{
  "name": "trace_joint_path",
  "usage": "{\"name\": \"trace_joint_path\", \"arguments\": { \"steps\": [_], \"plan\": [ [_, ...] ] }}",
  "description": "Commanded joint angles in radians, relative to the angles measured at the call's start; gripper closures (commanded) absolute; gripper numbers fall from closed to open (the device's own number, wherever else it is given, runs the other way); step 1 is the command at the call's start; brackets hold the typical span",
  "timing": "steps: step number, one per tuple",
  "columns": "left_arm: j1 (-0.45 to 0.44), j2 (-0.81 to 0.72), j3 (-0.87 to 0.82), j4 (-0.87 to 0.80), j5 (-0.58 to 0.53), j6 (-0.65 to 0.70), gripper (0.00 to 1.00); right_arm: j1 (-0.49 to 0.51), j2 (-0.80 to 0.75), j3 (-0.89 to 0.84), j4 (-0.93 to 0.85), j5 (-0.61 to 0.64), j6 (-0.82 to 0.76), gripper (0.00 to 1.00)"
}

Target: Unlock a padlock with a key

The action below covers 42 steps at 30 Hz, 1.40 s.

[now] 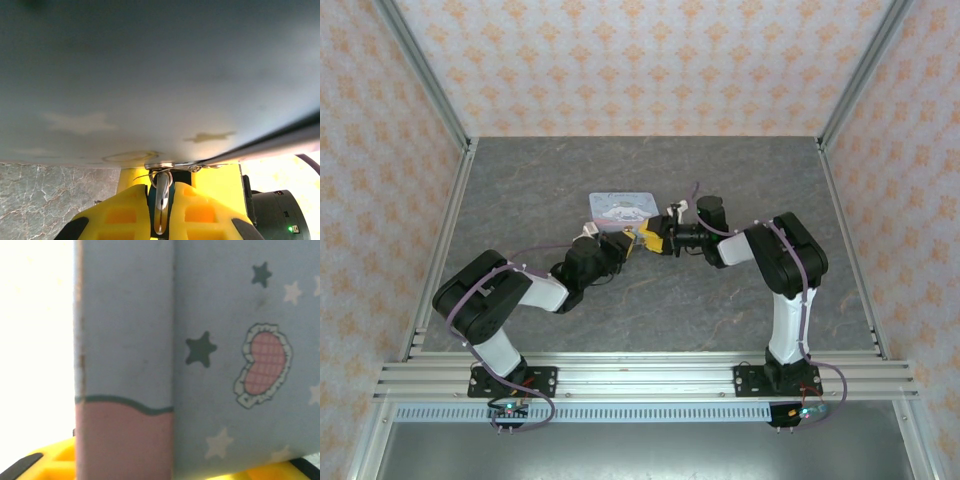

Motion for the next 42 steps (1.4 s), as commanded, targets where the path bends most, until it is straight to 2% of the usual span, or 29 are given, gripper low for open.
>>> {"name": "trace_joint_path", "arguments": {
  "steps": [1,5,10,17,21,24,26,27,32,35,41,42],
  "plan": [
    [-0.05,-0.025,-0.028,-0.008,0.148,0.007,1.0,-0.05,0.024,-0.01,0.221,0.203,0.117,0.59],
    [-0.051,-0.026,-0.028,-0.01,0.146,0.008,1.0,-0.048,0.027,-0.041,0.282,0.214,0.152,0.61],
    [-0.049,-0.026,-0.025,-0.01,0.143,0.011,1.0,-0.045,0.007,-0.065,0.27,0.208,0.14,0.73],
    [-0.05,-0.027,-0.02,-0.038,0.144,0.013,1.0,-0.038,0.016,-0.074,0.269,0.201,0.136,0.77],
    [-0.05,-0.026,-0.018,-0.04,0.144,0.013,1.0,-0.032,0.023,-0.076,0.266,0.199,0.13,0.84],
    [-0.051,-0.026,-0.018,-0.035,0.144,0.013,1.0,-0.031,0.027,-0.077,0.254,0.198,0.12,0.81],
    [-0.049,-0.027,-0.017,-0.034,0.146,0.015,1.0,-0.031,0.028,-0.08,0.244,0.198,0.109,0.69],
    [-0.049,-0.026,-0.017,-0.035,0.145,0.015,1.0,-0.032,0.027,-0.081,0.236,0.199,0.103,0.68],
    [-0.05,-0.028,-0.02,-0.034,0.148,0.016,1.0,-0.037,0.024,-0.1,0.214,0.215,0.086,0.67],
    [-0.05,-0.03,-0.024,-0.036,0.143,0.017,1.0,-0.036,0.025,-0.1,0.227,0.205,0.096,0.75],
    [-0.05,-0.024,-0.018,-0.034,0.145,0.018,1.0,-0.032,0.009,-0.111,0.23,0.176,0.093,0.75],
    [-0.05,-0.021,-0.017,-0.032,0.148,0.018,1.0,-0.032,0.007,-0.113,0.225,0.173,0.088,0.72]
  ]
}}
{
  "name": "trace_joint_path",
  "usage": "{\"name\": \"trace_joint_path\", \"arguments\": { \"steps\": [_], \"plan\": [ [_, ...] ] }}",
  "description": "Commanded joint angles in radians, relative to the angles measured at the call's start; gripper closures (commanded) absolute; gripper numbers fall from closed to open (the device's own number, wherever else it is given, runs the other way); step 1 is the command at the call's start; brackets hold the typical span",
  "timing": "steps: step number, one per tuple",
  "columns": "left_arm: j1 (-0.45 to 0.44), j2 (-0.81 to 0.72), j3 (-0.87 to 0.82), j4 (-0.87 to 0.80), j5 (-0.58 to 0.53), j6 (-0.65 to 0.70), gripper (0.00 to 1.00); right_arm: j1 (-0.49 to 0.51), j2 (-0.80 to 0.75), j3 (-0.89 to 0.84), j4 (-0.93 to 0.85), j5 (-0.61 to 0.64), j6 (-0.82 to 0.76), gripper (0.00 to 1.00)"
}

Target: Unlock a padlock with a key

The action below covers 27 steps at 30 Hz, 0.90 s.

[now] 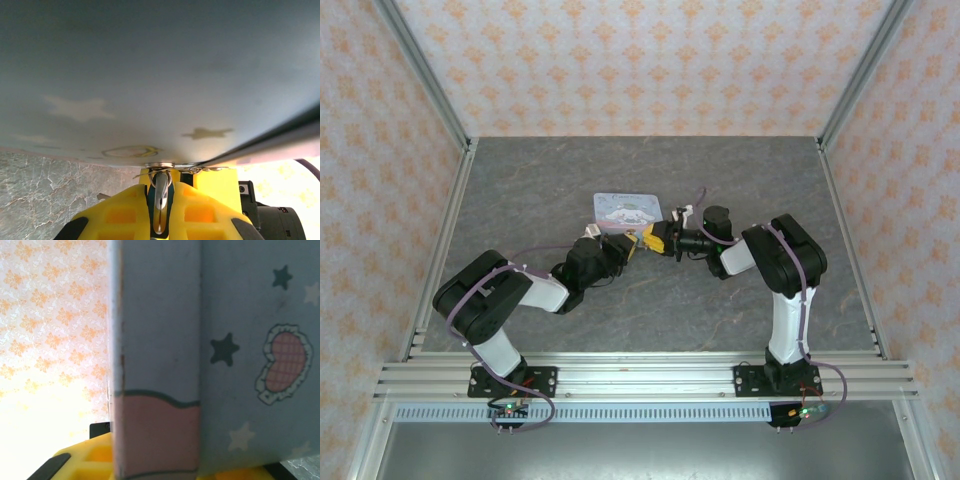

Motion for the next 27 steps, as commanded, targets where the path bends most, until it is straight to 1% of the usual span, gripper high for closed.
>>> {"name": "trace_joint_path", "arguments": {
  "steps": [1,3,12,20,27],
  "plan": [
    [-0.042,-0.021,-0.015,-0.013,0.124,0.015,1.0,-0.032,-0.006,-0.014,-0.014,0.129,-0.02,0.69],
    [-0.043,-0.021,-0.013,-0.012,0.125,0.014,1.0,-0.032,-0.009,-0.024,-0.027,0.136,-0.033,0.64],
    [-0.041,-0.035,-0.016,-0.042,0.115,0.024,1.0,-0.061,-0.078,-0.077,-0.054,0.183,-0.061,0.49],
    [-0.041,-0.037,-0.019,-0.057,0.112,0.027,1.0,-0.068,-0.185,-0.048,-0.07,0.179,-0.074,0.44],
    [-0.041,-0.042,-0.016,-0.061,0.104,0.034,1.0,-0.07,-0.238,-0.041,-0.159,0.198,-0.105,0.42]
  ]
}}
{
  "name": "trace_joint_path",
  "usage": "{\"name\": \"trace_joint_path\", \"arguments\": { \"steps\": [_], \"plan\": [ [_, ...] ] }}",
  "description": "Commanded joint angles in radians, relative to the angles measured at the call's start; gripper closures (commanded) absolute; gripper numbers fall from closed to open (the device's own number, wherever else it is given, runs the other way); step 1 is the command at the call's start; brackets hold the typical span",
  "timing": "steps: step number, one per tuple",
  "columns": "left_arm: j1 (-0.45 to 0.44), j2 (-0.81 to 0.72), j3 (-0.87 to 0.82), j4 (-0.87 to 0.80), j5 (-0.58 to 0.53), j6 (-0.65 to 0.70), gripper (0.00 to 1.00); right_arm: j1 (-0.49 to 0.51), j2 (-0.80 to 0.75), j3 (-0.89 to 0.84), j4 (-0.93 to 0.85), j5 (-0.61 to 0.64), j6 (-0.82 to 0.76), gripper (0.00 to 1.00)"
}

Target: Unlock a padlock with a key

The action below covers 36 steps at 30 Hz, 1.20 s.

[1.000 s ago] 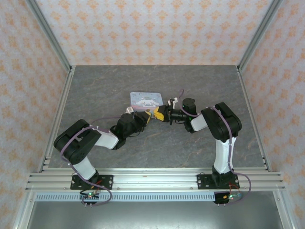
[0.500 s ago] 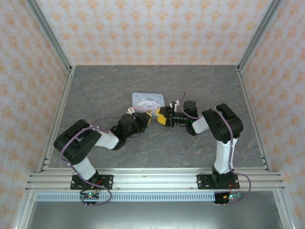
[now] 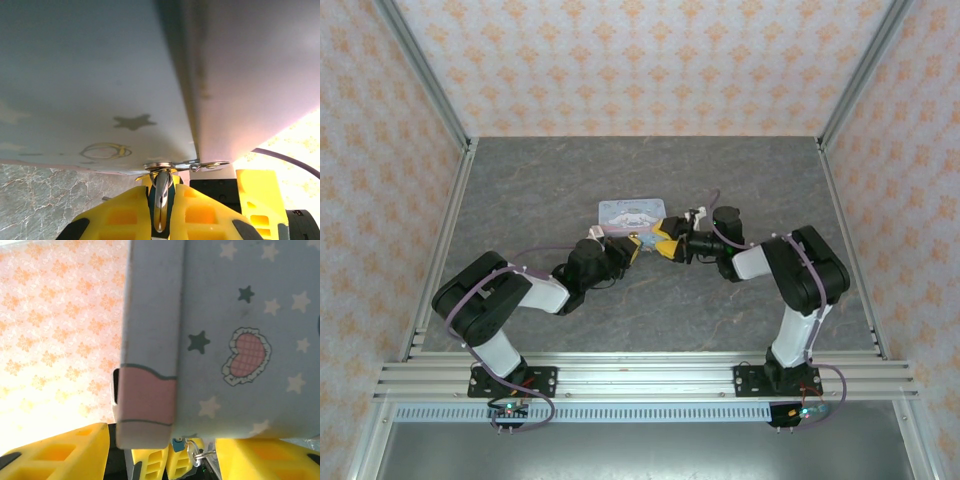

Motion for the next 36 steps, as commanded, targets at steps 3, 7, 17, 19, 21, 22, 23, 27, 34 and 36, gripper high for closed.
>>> {"name": "trace_joint_path", "arguments": {
  "steps": [3,7,17,19,21,22,23,27,34,36],
  "plan": [
    [-0.023,-0.031,-0.013,-0.044,0.074,0.034,1.0,-0.041,-0.075,0.015,-0.024,0.158,-0.075,0.42],
    [-0.022,-0.031,-0.01,-0.052,0.073,0.035,1.0,-0.052,-0.098,-0.038,-0.011,0.172,-0.056,0.4],
    [-0.021,-0.035,-0.001,-0.058,0.069,0.036,1.0,-0.028,-0.211,-0.17,-0.006,0.252,-0.008,0.46],
    [-0.021,-0.033,0.002,-0.058,0.071,0.036,1.0,-0.002,-0.215,-0.179,-0.002,0.275,-0.001,0.5],
    [-0.021,-0.032,0.006,-0.059,0.074,0.035,1.0,0.029,-0.213,-0.194,0.02,0.305,0.013,0.52],
    [-0.021,-0.032,0.007,-0.061,0.073,0.036,1.0,0.042,-0.214,-0.206,0.033,0.321,0.02,0.52],
    [-0.021,-0.032,0.007,-0.061,0.073,0.036,1.0,0.054,-0.217,-0.224,0.047,0.341,0.027,0.52],
    [-0.021,-0.033,0.005,-0.065,0.069,0.037,1.0,0.076,-0.25,-0.291,0.052,0.383,0.036,0.55],
    [-0.02,-0.042,0.002,-0.066,0.066,0.039,1.0,0.075,-0.431,-0.328,-0.169,0.391,-0.07,0.54],
    [-0.02,-0.046,0.005,-0.066,0.067,0.04,1.0,0.078,-0.46,-0.321,-0.195,0.376,-0.079,0.56]
  ]
}}
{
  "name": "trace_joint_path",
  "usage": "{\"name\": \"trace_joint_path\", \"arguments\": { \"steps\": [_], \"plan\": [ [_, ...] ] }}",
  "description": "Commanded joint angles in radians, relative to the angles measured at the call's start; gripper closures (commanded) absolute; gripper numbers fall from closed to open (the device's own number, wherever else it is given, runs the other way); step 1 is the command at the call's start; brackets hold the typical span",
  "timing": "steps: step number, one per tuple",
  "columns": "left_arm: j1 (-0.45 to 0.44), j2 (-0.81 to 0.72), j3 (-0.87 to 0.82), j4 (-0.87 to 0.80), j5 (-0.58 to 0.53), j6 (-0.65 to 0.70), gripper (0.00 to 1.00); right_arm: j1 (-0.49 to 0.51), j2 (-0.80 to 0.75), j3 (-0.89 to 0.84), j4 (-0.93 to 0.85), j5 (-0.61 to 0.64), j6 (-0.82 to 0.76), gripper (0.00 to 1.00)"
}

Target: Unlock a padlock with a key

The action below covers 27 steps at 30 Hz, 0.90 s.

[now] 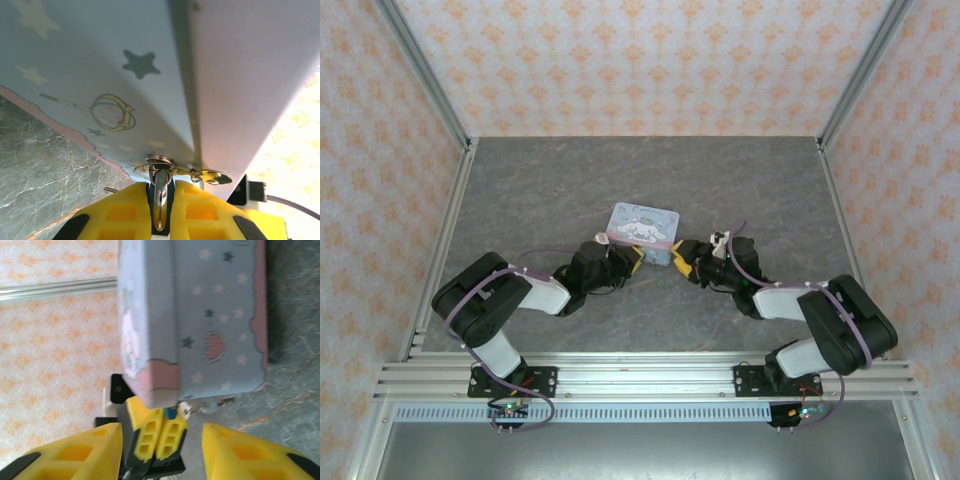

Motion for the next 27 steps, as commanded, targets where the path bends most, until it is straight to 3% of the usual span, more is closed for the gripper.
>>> {"name": "trace_joint_path", "arguments": {
  "steps": [1,11,27],
  "plan": [
    [-0.005,-0.043,0.006,0.024,0.003,0.032,1.0,0.007,-0.049,0.012,-0.071,-0.001,-0.047,0.56],
    [-0.005,-0.046,0.014,0.026,0.012,0.031,1.0,0.109,0.054,0.02,0.08,0.083,0.022,0.62],
    [-0.005,-0.061,0.017,0.033,0.027,0.024,1.0,0.144,0.206,0.113,0.161,0.102,0.039,0.65]
  ]
}}
